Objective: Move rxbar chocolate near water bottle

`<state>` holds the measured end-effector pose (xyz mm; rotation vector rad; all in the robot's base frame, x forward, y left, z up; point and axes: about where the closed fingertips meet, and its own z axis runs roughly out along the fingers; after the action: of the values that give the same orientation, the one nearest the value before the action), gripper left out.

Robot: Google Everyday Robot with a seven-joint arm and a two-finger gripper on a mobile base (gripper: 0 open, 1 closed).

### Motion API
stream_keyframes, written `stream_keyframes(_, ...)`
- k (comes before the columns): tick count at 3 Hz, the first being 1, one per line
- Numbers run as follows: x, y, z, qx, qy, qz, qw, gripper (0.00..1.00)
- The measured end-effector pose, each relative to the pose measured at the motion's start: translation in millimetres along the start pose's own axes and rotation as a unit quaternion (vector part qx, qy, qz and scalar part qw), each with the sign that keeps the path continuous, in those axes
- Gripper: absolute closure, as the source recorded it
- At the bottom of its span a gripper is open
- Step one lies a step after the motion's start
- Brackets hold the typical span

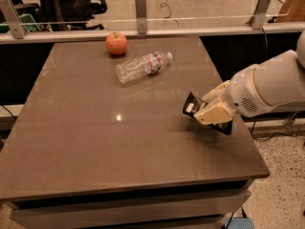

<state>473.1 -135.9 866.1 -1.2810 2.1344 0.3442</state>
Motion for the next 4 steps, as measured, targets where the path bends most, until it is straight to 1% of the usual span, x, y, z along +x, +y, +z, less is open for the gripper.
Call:
stream_keyframes(2, -40, -53, 65, -0.007, -0.015, -0.018, 0.9997, 1.00)
stream_keyframes(3, -65, -74, 89, -0.008, -0.018, -0.036, 0.9991, 1.00)
stream_keyframes(4, -83, -91, 113, -0.010, -0.017, -0.049, 0.9986, 1.00)
